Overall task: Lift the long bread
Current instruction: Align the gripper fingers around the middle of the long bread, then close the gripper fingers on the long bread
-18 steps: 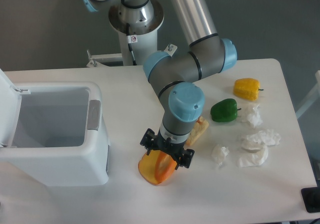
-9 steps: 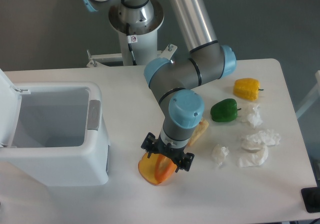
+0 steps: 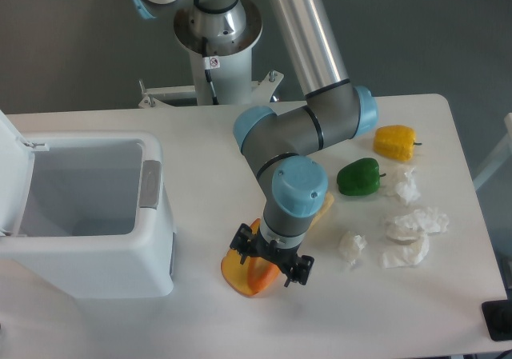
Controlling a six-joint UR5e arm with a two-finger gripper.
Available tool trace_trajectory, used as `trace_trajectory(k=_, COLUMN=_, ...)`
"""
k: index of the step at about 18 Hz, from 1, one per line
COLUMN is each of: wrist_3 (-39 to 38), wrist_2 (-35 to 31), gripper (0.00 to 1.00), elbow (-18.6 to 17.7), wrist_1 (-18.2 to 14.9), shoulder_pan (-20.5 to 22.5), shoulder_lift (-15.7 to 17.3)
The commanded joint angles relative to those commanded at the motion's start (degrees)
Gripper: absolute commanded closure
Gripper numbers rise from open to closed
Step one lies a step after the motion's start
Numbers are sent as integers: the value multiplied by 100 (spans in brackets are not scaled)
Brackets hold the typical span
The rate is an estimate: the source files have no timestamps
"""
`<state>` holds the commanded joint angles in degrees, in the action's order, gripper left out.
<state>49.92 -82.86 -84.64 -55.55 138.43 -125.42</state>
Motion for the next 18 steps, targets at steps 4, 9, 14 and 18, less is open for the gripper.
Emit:
trace_trajectory(k=4, wrist_3=0, wrist_2=-72, gripper=0, elbow=0, wrist_1=18, shoulder_pan=-71, shoulder_lift=-35)
trace_trajectory(k=9, wrist_3=-26, wrist_2=-72, gripper=0, elbow=-35, wrist_1=18, shoulder_pan=-150, shoulder_lift=-35)
trace_trajectory(k=14, wrist_3=-35, wrist_2=-72, gripper=0, elbow=-62, wrist_1=18, shoulder_pan=-211, shoulder_lift=-35)
trace_trajectory(k=18, wrist_3=-26, wrist_2=-72, gripper=0, elbow=-62, wrist_1=18, shoulder_pan=-211, shoulder_lift=-35)
